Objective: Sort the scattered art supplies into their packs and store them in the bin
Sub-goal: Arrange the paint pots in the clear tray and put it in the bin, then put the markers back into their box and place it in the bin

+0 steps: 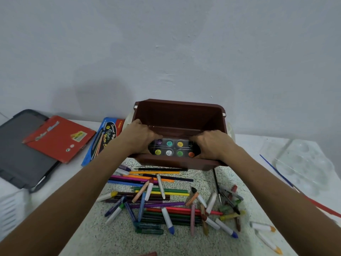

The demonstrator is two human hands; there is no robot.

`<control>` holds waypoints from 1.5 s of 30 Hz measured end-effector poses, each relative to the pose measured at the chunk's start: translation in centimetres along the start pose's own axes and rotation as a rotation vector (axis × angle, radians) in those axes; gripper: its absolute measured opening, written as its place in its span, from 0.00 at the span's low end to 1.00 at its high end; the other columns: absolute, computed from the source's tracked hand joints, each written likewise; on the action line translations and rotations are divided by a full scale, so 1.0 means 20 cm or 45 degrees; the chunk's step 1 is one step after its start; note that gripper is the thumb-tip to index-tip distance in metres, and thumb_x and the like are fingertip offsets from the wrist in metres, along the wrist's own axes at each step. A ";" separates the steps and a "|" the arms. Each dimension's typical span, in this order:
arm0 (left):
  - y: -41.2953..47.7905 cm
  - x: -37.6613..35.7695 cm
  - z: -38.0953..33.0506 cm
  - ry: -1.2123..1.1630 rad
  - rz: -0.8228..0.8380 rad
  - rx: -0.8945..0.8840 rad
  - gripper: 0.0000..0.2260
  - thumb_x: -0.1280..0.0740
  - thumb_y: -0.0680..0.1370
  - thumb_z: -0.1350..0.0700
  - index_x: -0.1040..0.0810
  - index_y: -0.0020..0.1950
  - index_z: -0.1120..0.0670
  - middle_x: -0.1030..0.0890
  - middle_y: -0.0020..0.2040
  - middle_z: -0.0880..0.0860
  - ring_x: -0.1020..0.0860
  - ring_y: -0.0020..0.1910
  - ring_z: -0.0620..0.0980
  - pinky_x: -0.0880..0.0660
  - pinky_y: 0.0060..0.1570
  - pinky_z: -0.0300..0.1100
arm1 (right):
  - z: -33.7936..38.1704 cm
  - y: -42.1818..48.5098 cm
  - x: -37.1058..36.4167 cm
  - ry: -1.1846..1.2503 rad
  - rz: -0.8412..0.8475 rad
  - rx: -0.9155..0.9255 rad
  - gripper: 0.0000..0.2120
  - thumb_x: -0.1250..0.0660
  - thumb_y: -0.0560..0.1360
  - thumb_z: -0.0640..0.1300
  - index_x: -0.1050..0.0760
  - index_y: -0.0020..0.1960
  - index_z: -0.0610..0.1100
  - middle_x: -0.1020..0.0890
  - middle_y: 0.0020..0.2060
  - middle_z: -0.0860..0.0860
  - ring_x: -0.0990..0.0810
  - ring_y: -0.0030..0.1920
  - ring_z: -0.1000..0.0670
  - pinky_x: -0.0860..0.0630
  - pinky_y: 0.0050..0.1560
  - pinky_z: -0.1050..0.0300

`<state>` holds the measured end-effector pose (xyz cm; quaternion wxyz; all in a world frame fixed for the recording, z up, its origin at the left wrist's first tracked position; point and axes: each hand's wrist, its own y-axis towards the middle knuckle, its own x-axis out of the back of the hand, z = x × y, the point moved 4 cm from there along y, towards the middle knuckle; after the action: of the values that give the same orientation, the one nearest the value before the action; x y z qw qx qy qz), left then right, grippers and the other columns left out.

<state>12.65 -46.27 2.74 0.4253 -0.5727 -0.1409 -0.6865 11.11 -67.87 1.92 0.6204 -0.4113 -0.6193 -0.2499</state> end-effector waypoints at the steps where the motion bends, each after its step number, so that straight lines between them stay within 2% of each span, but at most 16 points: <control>1: 0.00 0.00 0.00 0.004 0.003 -0.011 0.31 0.37 0.77 0.35 0.39 0.77 0.43 0.22 0.66 0.50 0.25 0.64 0.53 0.33 0.66 0.49 | 0.00 0.00 0.00 -0.011 -0.013 0.015 0.26 0.38 0.72 0.67 0.26 0.62 0.51 0.17 0.53 0.50 0.18 0.51 0.45 0.22 0.47 0.51; 6: 0.00 -0.02 0.02 -0.033 -0.064 -0.052 0.31 0.50 0.76 0.28 0.33 0.74 0.41 0.17 0.57 0.50 0.21 0.56 0.51 0.30 0.62 0.48 | 0.00 -0.01 0.01 0.044 0.009 0.033 0.26 0.38 0.72 0.67 0.25 0.63 0.53 0.17 0.52 0.50 0.18 0.51 0.44 0.25 0.46 0.53; 9: 0.00 -0.02 0.01 -0.095 -0.127 -0.054 0.26 0.49 0.79 0.31 0.30 0.72 0.41 0.16 0.53 0.51 0.20 0.53 0.50 0.30 0.61 0.48 | 0.00 -0.01 0.04 0.093 0.036 0.007 0.21 0.37 0.73 0.64 0.23 0.59 0.53 0.16 0.46 0.50 0.18 0.47 0.45 0.26 0.44 0.54; 12: 0.00 -0.02 0.02 -0.125 -0.135 -0.032 0.23 0.47 0.80 0.35 0.29 0.70 0.43 0.16 0.50 0.51 0.20 0.51 0.50 0.30 0.62 0.48 | 0.01 -0.01 0.05 0.121 0.024 -0.029 0.15 0.37 0.73 0.55 0.21 0.55 0.51 0.16 0.43 0.48 0.17 0.44 0.44 0.24 0.43 0.54; 15: 0.01 -0.04 0.02 -0.116 -0.132 -0.013 0.22 0.46 0.81 0.36 0.29 0.70 0.44 0.16 0.48 0.52 0.20 0.49 0.50 0.29 0.62 0.48 | 0.02 -0.01 0.06 0.113 0.011 -0.046 0.14 0.37 0.72 0.50 0.20 0.55 0.51 0.16 0.43 0.47 0.17 0.43 0.43 0.25 0.42 0.55; 19: 0.01 -0.05 0.02 -0.094 -0.164 0.009 0.21 0.46 0.81 0.37 0.29 0.69 0.44 0.16 0.47 0.51 0.19 0.48 0.51 0.29 0.61 0.47 | 0.02 -0.01 0.06 0.137 -0.037 -0.059 0.14 0.38 0.72 0.49 0.20 0.55 0.51 0.16 0.43 0.46 0.17 0.43 0.42 0.25 0.41 0.55; 22: 0.01 -0.05 0.02 -0.138 -0.176 0.040 0.20 0.45 0.81 0.39 0.28 0.69 0.44 0.15 0.48 0.50 0.19 0.49 0.50 0.30 0.62 0.47 | 0.02 -0.03 0.09 0.224 -0.161 -0.109 0.12 0.40 0.73 0.50 0.21 0.50 0.48 0.17 0.41 0.47 0.18 0.41 0.42 0.23 0.41 0.53; 24: 0.01 -0.04 0.02 -0.227 -0.183 0.076 0.19 0.44 0.81 0.40 0.27 0.68 0.46 0.15 0.49 0.48 0.19 0.50 0.49 0.31 0.63 0.47 | 0.03 -0.05 0.13 0.272 -0.316 -0.127 0.12 0.41 0.74 0.50 0.21 0.47 0.45 0.17 0.40 0.47 0.20 0.40 0.44 0.22 0.40 0.52; 27: 0.00 -0.01 0.02 -0.324 -0.234 0.115 0.17 0.42 0.81 0.42 0.24 0.65 0.48 0.15 0.48 0.48 0.19 0.49 0.49 0.31 0.61 0.47 | 0.05 -0.10 0.18 0.242 -0.587 -0.136 0.13 0.41 0.74 0.47 0.23 0.39 0.41 0.21 0.32 0.47 0.24 0.34 0.45 0.26 0.36 0.52; 29: -0.01 0.01 0.02 -0.381 -0.289 0.144 0.15 0.40 0.81 0.44 0.22 0.61 0.49 0.15 0.46 0.49 0.19 0.46 0.49 0.28 0.56 0.45 | 0.04 -0.14 0.21 0.228 -0.760 -0.195 0.10 0.39 0.74 0.44 0.24 0.37 0.41 0.23 0.30 0.47 0.27 0.32 0.45 0.31 0.33 0.53; 32: -0.05 0.05 0.03 -0.427 -0.456 0.230 0.12 0.40 0.81 0.48 0.19 0.54 0.52 0.16 0.40 0.50 0.20 0.39 0.49 0.26 0.46 0.43 | 0.04 -0.22 0.21 0.247 -0.851 -0.258 0.09 0.38 0.75 0.42 0.22 0.42 0.40 0.22 0.33 0.46 0.26 0.34 0.44 0.28 0.35 0.50; 36: -0.11 0.11 0.04 -0.328 -0.733 0.320 0.12 0.39 0.79 0.52 0.18 0.45 0.54 0.18 0.34 0.52 0.22 0.33 0.51 0.24 0.41 0.48 | 0.05 -0.39 0.18 0.349 -0.883 -0.294 0.09 0.38 0.76 0.41 0.20 0.49 0.39 0.19 0.41 0.45 0.24 0.41 0.44 0.26 0.42 0.49; 40: -0.16 0.16 -0.05 -0.515 -0.863 0.368 0.11 0.38 0.80 0.52 0.18 0.48 0.54 0.19 0.34 0.53 0.23 0.35 0.52 0.25 0.39 0.47 | 0.03 -0.61 0.13 0.421 -0.941 -0.423 0.10 0.38 0.76 0.41 0.19 0.52 0.40 0.18 0.44 0.46 0.23 0.45 0.45 0.26 0.44 0.53; 45: -0.17 0.32 -0.27 -0.857 -0.922 0.253 0.10 0.37 0.81 0.52 0.17 0.50 0.53 0.19 0.35 0.50 0.23 0.34 0.48 0.29 0.38 0.42 | -0.02 -0.85 0.05 0.437 -0.904 -0.611 0.09 0.35 0.77 0.40 0.19 0.55 0.41 0.17 0.49 0.46 0.21 0.51 0.44 0.27 0.50 0.52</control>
<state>6.56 -50.60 7.79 0.1433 -0.6334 -0.5245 -0.5506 -2.48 -77.22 6.43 0.4772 -0.2582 -0.5347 -0.6478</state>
